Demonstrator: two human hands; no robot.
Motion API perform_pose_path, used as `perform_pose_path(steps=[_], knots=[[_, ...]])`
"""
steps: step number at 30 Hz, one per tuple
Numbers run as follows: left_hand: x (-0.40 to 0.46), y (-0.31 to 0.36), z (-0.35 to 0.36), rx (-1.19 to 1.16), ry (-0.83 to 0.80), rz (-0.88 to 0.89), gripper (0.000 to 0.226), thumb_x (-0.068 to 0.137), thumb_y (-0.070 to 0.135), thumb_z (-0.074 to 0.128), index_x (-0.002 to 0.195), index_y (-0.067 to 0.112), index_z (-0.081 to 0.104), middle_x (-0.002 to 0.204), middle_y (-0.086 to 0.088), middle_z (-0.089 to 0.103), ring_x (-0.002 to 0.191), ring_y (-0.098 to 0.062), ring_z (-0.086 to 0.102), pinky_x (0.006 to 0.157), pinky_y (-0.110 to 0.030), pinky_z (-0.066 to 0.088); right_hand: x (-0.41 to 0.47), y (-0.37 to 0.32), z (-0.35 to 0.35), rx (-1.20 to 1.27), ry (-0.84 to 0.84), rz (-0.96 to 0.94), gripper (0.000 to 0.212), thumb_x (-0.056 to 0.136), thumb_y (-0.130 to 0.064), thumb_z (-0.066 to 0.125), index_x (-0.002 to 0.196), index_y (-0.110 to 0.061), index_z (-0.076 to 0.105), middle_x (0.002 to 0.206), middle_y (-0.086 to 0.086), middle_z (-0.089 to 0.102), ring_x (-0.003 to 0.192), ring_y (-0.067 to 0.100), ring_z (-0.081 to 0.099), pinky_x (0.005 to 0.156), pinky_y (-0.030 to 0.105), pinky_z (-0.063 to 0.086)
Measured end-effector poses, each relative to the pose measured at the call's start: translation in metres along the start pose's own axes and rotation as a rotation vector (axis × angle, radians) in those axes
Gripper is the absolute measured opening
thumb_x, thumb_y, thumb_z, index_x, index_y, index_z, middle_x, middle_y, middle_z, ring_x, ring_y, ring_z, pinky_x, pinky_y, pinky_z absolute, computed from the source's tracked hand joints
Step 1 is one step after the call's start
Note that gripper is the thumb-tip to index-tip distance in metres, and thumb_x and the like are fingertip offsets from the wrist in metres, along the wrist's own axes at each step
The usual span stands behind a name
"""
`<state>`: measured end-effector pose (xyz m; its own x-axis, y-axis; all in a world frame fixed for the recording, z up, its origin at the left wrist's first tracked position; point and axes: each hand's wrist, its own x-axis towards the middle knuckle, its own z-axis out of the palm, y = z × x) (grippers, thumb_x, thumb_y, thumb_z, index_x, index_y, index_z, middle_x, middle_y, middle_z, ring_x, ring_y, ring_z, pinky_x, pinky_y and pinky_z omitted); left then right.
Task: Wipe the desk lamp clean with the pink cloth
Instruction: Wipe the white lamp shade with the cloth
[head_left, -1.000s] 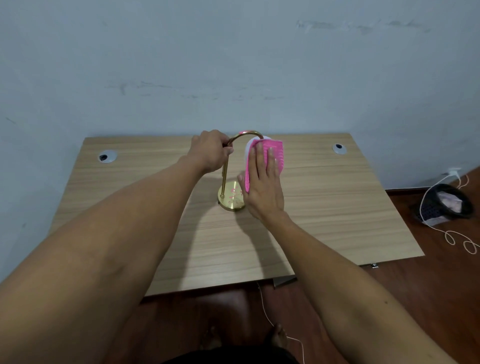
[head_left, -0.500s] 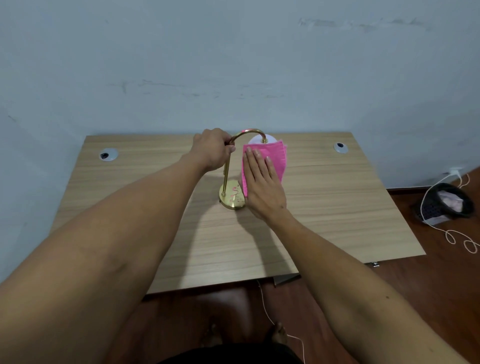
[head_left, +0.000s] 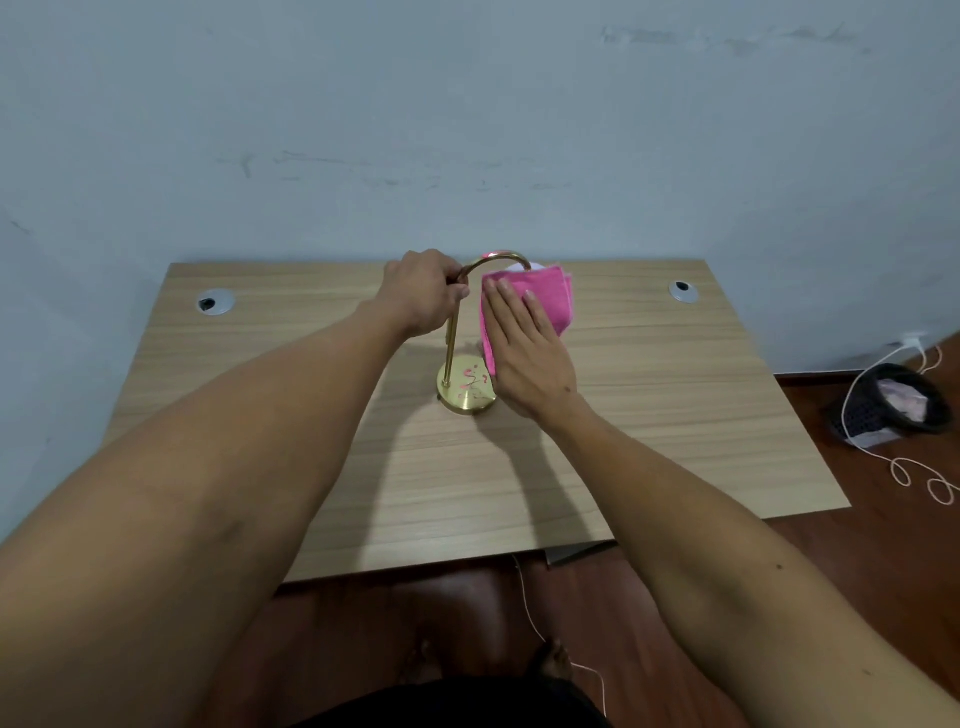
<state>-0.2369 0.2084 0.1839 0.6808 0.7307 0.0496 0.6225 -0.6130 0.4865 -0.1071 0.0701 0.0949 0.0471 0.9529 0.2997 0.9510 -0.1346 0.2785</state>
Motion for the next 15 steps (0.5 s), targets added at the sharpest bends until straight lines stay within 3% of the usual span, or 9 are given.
perform_pose_path(steps=[8, 12, 15], knots=[[-0.001, -0.001, 0.0, -0.017, -0.008, -0.012, 0.017, 0.093, 0.031, 0.06, 0.093, 0.021, 0.074, 0.082, 0.001, 0.069, 0.099, -0.031, 0.063, 0.094, -0.041, 0.046, -0.033, 0.005, 0.019, -0.015, -0.097, -0.124, 0.07, 0.102, -0.024, 0.043, 0.163, 0.003, 0.021, 0.172, 0.017, 0.019, 0.162, 0.027, 0.015, 0.13, 0.04, -0.011], [-0.001, -0.001, 0.0, -0.025, -0.008, -0.014, 0.016, 0.093, 0.031, 0.06, 0.091, 0.022, 0.072, 0.079, 0.002, 0.068, 0.096, -0.03, 0.063, 0.095, -0.041, 0.045, -0.055, 0.016, 0.036, 0.05, -0.172, -0.158, 0.072, 0.097, -0.026, 0.031, 0.163, 0.002, 0.023, 0.172, 0.017, 0.021, 0.161, 0.029, 0.018, 0.132, 0.042, 0.006], [0.0, -0.001, 0.0, -0.02, -0.013, -0.016, 0.014, 0.093, 0.032, 0.059, 0.09, 0.024, 0.071, 0.08, 0.002, 0.068, 0.096, -0.029, 0.063, 0.095, -0.041, 0.043, -0.069, 0.023, 0.048, 0.259, -0.172, -0.069, 0.066, 0.097, -0.019, 0.051, 0.158, 0.002, 0.038, 0.165, 0.019, 0.038, 0.155, 0.034, 0.034, 0.129, 0.042, 0.022]])
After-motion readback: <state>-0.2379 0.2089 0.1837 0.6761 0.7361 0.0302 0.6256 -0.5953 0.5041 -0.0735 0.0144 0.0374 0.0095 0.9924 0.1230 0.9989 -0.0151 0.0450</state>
